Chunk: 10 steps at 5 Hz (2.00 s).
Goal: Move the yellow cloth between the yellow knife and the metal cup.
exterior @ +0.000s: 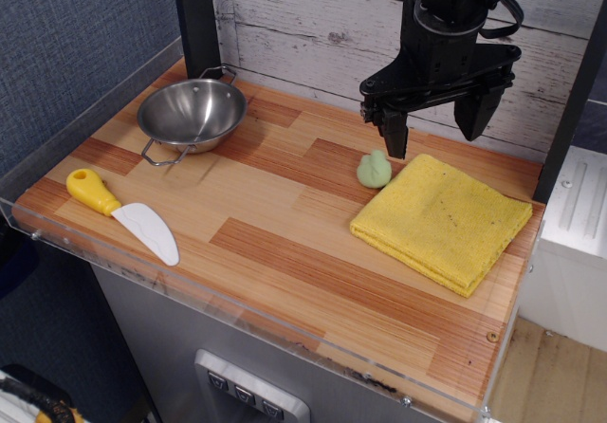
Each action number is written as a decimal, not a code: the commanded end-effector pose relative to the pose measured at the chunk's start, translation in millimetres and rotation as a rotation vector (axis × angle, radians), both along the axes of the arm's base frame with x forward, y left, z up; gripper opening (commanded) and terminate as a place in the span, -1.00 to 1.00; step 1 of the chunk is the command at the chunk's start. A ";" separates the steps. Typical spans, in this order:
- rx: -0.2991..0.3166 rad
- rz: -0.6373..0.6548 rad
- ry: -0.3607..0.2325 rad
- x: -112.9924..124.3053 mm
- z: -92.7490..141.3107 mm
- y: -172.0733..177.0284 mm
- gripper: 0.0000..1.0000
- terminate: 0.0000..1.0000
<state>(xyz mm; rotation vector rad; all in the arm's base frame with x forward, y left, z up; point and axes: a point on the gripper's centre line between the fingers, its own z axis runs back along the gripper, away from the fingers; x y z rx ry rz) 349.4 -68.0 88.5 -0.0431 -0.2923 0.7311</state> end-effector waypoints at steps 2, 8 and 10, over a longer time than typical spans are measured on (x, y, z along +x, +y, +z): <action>-0.034 -0.016 0.033 9.9 -19.6 -11.5 1.00 -1.00; 0.010 0.025 0.194 -19.4 -94.3 -33.1 1.00 -1.00; -0.043 0.102 0.227 -49.5 -87.2 -28.9 1.00 -1.00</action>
